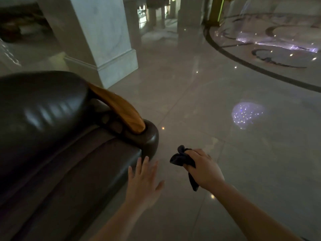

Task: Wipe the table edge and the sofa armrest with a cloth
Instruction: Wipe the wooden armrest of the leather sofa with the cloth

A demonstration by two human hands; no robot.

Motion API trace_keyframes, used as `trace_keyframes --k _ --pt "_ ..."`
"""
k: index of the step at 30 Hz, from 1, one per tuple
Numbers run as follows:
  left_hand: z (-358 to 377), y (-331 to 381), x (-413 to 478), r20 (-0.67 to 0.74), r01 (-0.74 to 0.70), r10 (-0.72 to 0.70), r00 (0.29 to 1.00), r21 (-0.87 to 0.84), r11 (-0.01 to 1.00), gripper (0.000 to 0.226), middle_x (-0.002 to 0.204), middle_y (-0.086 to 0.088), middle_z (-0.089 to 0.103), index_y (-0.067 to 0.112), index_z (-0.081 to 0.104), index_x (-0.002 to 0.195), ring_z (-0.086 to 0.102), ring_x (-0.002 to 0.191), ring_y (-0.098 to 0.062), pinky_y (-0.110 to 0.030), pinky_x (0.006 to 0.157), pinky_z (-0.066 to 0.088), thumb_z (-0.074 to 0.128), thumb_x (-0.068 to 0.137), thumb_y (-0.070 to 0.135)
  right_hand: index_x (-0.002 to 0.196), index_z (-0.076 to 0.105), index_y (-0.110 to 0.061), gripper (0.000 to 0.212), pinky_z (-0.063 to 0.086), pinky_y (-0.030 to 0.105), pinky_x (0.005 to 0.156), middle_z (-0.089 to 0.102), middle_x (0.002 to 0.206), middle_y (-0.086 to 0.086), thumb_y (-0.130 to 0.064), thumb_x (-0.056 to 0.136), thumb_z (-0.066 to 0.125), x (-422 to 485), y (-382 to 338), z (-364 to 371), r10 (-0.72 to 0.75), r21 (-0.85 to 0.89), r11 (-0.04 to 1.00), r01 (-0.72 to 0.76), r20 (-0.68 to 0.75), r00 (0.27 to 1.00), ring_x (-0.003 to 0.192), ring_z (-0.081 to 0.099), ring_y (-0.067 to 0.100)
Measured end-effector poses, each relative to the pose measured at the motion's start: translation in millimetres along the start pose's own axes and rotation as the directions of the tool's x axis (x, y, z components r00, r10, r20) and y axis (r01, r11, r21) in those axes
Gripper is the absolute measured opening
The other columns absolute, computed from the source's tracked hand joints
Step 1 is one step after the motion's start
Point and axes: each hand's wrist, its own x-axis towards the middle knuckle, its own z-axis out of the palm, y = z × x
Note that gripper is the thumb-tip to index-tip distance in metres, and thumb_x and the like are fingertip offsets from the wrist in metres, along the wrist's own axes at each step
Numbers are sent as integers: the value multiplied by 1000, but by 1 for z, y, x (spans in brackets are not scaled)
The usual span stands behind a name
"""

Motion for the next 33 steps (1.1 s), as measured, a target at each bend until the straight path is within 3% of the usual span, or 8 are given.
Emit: trace_keyframes --k 12,21,33 --pt "-4 -115 76 -54 224 -225 973 -12 974 79 167 -8 4 35 -3 155 -6 152 -31 -58 119 5 13 88 73 127 49 -41 38 48 37 87 53 126 -7 -47 91 55 150 -61 69 -162 -21 986 166 127 979 107 57 25" --pt "24 -164 158 46 361 -360 932 1 933 81 167 -8 2 34 -7 155 -6 152 -30 -58 119 7 12 87 74 128 49 -40 38 45 36 90 52 129 -6 -45 91 55 266 -53 118 -187 -8 981 195 256 948 112 54 25" --pt "76 -266 272 61 348 -345 937 -38 937 80 166 -11 9 29 3 157 -2 152 -30 -59 119 12 17 89 70 133 49 -37 43 43 38 94 49 135 -4 -38 90 57 394 -67 212 -109 -31 992 122 274 955 119 50 28"
